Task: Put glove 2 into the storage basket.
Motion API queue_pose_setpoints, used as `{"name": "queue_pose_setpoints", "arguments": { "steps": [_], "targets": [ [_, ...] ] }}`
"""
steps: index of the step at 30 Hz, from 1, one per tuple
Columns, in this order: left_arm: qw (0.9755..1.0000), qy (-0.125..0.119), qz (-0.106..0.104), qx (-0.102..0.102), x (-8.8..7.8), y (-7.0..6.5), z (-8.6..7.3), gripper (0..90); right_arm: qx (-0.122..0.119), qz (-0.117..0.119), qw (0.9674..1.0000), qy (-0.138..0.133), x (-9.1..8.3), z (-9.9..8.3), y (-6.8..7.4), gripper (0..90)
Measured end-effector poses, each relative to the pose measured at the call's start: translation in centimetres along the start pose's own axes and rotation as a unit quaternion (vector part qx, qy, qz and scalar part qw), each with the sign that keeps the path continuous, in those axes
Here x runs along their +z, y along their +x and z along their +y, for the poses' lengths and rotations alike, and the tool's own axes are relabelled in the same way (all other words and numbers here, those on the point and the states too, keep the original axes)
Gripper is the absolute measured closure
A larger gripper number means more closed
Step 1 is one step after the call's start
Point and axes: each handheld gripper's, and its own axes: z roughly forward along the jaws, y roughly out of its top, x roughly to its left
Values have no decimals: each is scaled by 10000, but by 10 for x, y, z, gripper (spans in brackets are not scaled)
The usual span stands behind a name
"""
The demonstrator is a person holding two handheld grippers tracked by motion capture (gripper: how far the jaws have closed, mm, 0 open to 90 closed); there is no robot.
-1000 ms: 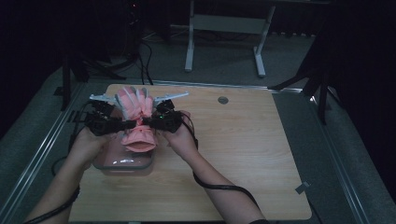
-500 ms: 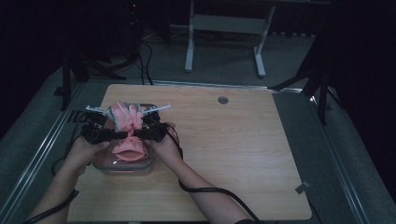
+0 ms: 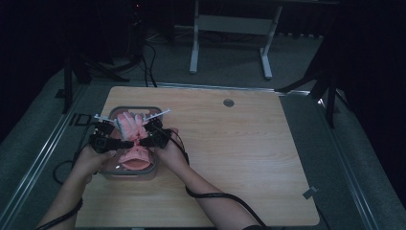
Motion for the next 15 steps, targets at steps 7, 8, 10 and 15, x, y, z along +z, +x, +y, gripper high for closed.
{"name": "queue_pose_setpoints", "arguments": {
  "steps": [7, 8, 10, 15],
  "targets": [
    [9976, 81, 690, 34, 3, -6, 2, 469, 32, 48, 9999, 147, 5, 4, -5, 599],
    [9973, 64, 734, 33, 2, -6, 2, 441, -6, 33, 9999, 130, 5, 5, -5, 571],
    [9974, -5, 722, 45, 2, -6, 2, 424, -15, 20, 9999, 120, 2, 8, -6, 513],
    [9970, -249, 734, -1, 1, -7, 4, 389, -191, 454, 9987, -128, -9, 14, -13, 270]
  ]
}}
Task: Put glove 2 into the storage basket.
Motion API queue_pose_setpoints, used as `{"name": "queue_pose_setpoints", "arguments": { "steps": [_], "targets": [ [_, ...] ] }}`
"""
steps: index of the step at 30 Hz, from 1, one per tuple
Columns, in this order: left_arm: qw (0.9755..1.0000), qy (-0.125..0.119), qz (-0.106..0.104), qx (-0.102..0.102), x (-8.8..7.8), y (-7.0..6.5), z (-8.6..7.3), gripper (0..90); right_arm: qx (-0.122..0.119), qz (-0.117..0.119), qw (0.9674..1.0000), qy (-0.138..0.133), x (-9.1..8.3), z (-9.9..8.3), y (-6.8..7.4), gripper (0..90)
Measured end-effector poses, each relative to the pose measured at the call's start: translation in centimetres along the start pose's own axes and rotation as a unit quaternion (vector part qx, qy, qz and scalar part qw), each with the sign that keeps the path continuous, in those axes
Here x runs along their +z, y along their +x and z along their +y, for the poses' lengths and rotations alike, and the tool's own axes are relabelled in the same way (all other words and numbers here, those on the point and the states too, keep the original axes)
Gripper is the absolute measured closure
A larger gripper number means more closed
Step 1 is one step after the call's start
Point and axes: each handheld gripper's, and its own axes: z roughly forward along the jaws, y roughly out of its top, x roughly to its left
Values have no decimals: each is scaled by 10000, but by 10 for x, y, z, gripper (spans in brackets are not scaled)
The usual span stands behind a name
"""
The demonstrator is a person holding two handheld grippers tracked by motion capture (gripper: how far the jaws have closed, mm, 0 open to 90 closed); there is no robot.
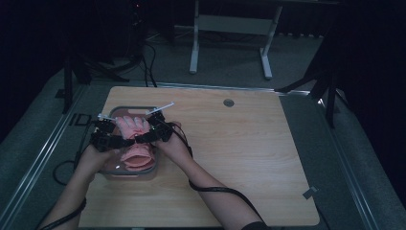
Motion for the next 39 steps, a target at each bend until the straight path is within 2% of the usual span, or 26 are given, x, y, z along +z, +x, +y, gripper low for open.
{"name": "queue_pose_setpoints", "arguments": {
  "steps": [1, 3, 5, 6, 8, 10, 11, 14, 17, 20, 24, 26, 28, 33, 39],
  "targets": [
    [10000, -77, 18, 0, 0, -1, 0, 373, -117, 98, 9999, -5, -2, 1, 0, 260],
    [9996, -272, 11, -69, -3, -1, 1, 325, -161, 189, 9996, -96, -8, 2, -1, 249],
    [9991, -405, -9, -98, -5, 0, 1, 263, -394, 171, 9988, -215, -11, 2, -1, 175],
    [9990, -447, -15, -73, -6, 0, 0, 247, -429, 214, 9985, -268, -13, 1, -1, 175],
    [9981, -607, 121, -39, -9, -1, -1, 170, -417, 297, 9982, -310, -17, 1, -3, 175],
    [9970, -773, 87, -29, -13, -1, -2, 149, -457, 275, 9980, -332, -21, 0, -5, 175],
    [9958, -917, 43, -56, -16, -2, -3, 134, -440, 306, 9979, -361, -23, 0, -6, 175],
    [9920, -1264, -6, 62, -27, -5, -4, 38, -421, 328, 9977, -410, -30, -2, -9, 175],
    [9877, -1545, -88, 233, -38, -13, -4, 27, -458, 356, 9973, -447, -37, -3, -11, 173],
    [9842, -1722, -184, 381, -45, -25, -6, 27, -458, 368, 9970, -511, -46, -4, -12, 172],
    [9803, -1827, -366, 653, -49, -48, -9, 27, -526, 423, 9960, -578, -58, -6, -12, 171],
    [9795, -1810, -420, 773, -49, -59, -11, 27, -556, 475, 9957, -566, -63, -9, -12, 164],
    [9778, -1852, -532, 824, -50, -67, -12, 27, -630, 378, 9957, -563, -68, -12, -13, 164],
    [9743, -1830, -769, 1061, -47, -92, -14, 27, -670, 398, 9953, -574, -79, -22, -17, 161],
    [9700, -1843, -999, 1228, -42, -113, -16, 27, -672, 364, 9954, -580, -90, -32, -24, 159]
  ]
}}
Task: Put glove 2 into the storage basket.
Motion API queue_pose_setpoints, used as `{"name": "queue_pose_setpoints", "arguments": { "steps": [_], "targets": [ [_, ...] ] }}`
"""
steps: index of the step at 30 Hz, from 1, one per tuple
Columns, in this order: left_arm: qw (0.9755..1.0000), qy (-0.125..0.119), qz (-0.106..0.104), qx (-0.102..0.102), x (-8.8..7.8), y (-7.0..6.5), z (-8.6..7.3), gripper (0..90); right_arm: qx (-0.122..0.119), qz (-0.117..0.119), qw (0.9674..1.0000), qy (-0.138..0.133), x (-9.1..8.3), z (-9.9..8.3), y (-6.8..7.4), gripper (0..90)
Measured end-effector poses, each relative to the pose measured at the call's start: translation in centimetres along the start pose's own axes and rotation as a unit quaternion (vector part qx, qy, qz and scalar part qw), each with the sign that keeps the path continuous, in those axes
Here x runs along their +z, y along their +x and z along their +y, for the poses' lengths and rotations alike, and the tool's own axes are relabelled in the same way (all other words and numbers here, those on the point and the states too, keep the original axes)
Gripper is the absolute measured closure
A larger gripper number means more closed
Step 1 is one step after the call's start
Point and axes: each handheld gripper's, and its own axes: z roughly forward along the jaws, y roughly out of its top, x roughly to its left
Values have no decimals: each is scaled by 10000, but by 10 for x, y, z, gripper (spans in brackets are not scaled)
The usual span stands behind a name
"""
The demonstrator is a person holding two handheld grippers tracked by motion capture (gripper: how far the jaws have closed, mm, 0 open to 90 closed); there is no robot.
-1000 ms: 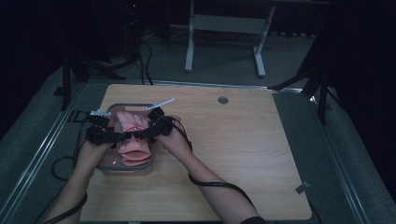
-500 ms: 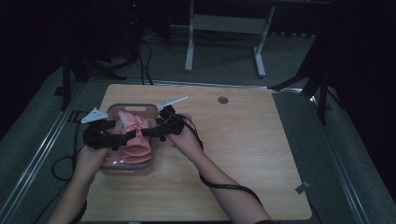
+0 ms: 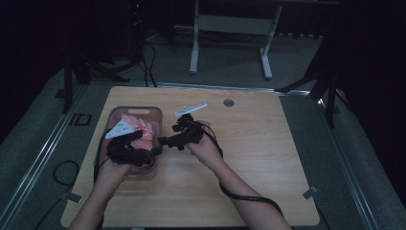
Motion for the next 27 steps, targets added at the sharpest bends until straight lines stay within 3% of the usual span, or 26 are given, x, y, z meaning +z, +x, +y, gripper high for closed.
{"name": "queue_pose_setpoints", "arguments": {
  "steps": [4, 15, 19, 27],
  "targets": [
    [9997, -25, -162, 169, 5, -15, 1, 27, 32, -3, 10000, -9, -8, -8, -4, 159],
    [9979, 48, -529, 367, 23, -43, -2, 27, -3, -103, 9999, 39, -20, -23, -12, 159],
    [9959, 84, -745, 500, 32, -59, -5, 27, -1, -104, 9999, 89, -23, -31, -15, 155],
    [9932, 227, -941, 651, 48, -74, -13, 27, -89, -91, 9999, 111, -34, -52, -22, 155]
  ]
}}
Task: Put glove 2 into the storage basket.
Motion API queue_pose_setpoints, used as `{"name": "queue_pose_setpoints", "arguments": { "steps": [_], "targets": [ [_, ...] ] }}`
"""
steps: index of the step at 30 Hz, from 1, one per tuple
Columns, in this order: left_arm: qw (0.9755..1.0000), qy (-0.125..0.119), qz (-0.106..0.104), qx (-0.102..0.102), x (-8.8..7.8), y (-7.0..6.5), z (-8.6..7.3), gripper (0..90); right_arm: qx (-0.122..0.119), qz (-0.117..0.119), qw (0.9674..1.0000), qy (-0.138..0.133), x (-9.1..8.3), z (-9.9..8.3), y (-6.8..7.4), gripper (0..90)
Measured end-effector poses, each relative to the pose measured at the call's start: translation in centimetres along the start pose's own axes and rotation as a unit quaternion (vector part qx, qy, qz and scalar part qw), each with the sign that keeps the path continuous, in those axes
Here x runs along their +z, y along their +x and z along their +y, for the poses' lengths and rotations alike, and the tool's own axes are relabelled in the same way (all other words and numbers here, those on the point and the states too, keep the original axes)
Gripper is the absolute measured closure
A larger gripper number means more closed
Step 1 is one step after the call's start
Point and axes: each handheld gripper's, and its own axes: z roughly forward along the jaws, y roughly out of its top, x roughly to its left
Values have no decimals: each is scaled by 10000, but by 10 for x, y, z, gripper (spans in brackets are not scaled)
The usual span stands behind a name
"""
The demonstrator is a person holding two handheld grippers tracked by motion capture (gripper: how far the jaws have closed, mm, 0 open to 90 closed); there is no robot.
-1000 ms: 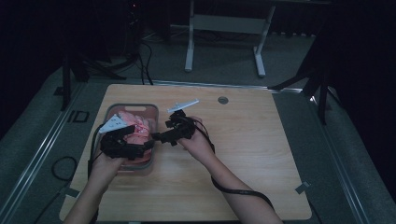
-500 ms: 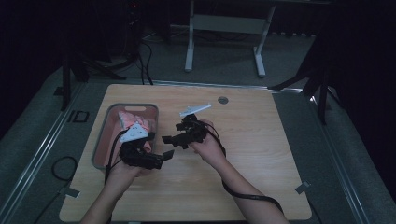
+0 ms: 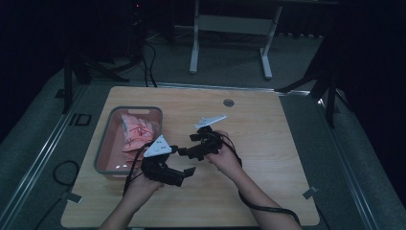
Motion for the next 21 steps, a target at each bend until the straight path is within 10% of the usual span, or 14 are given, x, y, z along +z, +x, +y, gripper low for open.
{"name": "queue_pose_setpoints", "arguments": {
  "steps": [21],
  "targets": [
    [9973, 419, -506, 319, 50, -22, -36, 27, -131, 82, 9998, 83, -20, -67, -20, 155]
  ]
}}
